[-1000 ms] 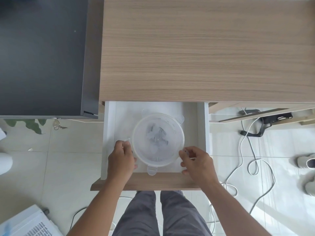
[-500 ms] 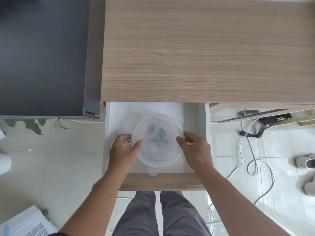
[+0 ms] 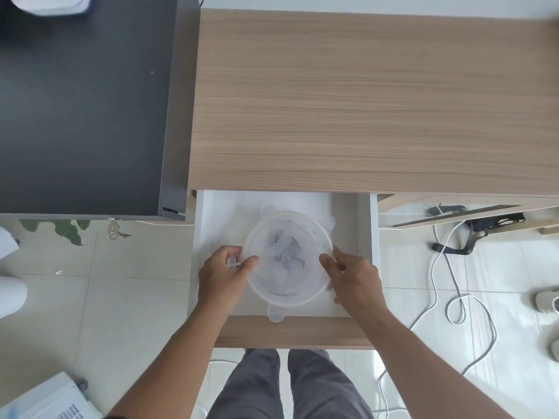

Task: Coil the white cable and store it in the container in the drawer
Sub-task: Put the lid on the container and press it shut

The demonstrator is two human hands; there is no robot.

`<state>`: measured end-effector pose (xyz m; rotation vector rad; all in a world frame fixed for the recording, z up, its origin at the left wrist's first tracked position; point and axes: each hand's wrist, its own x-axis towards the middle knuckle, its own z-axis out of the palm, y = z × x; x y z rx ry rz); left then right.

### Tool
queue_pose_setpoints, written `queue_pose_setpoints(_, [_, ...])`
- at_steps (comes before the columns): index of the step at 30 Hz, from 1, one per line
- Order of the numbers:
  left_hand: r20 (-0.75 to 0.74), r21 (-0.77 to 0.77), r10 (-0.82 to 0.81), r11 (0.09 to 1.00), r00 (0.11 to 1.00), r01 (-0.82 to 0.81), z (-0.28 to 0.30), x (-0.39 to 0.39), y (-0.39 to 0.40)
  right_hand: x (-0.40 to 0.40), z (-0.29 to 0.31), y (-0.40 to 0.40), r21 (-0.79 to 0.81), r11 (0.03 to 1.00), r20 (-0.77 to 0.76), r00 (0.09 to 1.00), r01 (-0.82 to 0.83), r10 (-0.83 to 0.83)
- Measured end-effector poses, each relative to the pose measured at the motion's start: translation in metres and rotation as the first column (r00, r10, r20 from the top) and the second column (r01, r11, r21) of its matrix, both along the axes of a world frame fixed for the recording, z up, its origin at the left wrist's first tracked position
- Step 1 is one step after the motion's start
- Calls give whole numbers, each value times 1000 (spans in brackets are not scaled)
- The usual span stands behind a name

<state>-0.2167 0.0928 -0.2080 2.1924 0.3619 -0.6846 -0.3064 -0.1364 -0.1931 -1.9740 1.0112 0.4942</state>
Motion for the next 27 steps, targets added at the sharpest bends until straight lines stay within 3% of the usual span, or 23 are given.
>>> queue_pose_setpoints(3, [-8,26,-42,999,999,42,3,3,-3,8,1,2,-44,999,-74,997,23,-26])
queue_pose_setpoints(10, [44,89,-13,996,999,9,14,-2,-2,5,0,10,-129,986,76,993,103,-94])
queue_pose_setpoints(16, [-8,45,-24,999,1000,24,15,7,0,6,-1,7,-187,981,95,995,60,-43])
queue_pose_setpoints(27, [-1,166,-170,972,985,168,9,17,-4,15,-4,8,-331,942,88,992,-52,85])
